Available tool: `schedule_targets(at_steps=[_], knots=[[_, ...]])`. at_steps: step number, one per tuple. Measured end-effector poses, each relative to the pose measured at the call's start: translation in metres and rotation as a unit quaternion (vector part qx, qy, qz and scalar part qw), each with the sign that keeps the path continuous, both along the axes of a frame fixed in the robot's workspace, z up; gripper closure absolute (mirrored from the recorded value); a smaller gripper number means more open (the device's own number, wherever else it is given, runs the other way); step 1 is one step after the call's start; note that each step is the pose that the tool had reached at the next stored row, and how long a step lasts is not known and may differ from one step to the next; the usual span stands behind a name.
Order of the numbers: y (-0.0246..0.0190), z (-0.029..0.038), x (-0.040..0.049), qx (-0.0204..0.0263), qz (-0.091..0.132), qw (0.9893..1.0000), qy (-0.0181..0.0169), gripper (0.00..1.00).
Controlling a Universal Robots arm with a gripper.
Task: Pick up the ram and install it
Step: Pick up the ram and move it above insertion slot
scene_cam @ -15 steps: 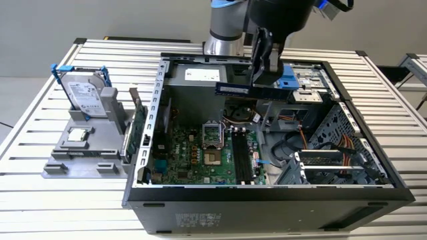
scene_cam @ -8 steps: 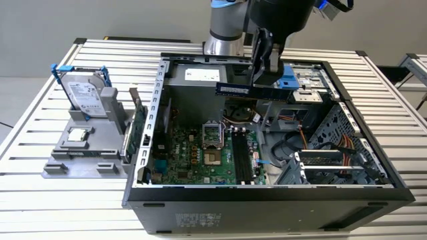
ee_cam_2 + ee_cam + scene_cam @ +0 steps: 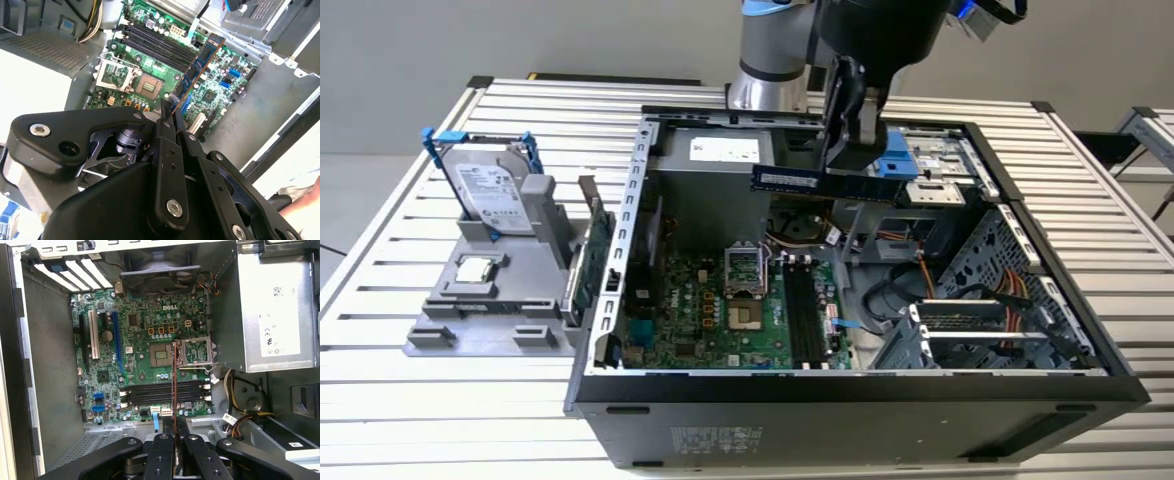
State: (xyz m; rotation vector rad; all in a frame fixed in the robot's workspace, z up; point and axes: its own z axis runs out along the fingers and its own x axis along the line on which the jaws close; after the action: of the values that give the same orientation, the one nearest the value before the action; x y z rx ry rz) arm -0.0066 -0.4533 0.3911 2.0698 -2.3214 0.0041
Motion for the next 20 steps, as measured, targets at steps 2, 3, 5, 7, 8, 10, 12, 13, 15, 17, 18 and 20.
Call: schedule_targets(at_steps=[2,3,5,7,8,10,12,13,15,17,18,20], knots=[[0.0,0.0,0.0,0.0,-0.003,1.0,0.0,1.0],[0.0,0.0,0.0,0.0001,-0.005,1.0,0.0,1.0],[0.0,-0.0001,0.0,0.0001,-0.009,1.0,0.0,1.0],[0.0,-0.0001,0.0,0.0001,-0.014,0.9999,0.0,1.0],[0.0,0.0,0.0,0.0,-0.016,0.9999,0.0,1.0],[0.0,0.0,0.0,0.0001,-0.021,0.9998,0.0,1.0],[0.0,0.0,0.0,0.0,-0.026,0.9997,0.0,1.0],[0.0,0.0,0.0,0.0,-0.029,0.9996,0.0,1.0],[0.0,0.0,0.0,0.0,-0.034,0.9994,0.0,1.0],[0.0,0.0,0.0,0.0,-0.038,0.9993,0.0,1.0],[0.0,0.0,0.0,0.0,-0.04,0.9992,0.0,1.0],[0.0,0.0,0.0,0.0,-0.045,0.999,0.0,1.0]])
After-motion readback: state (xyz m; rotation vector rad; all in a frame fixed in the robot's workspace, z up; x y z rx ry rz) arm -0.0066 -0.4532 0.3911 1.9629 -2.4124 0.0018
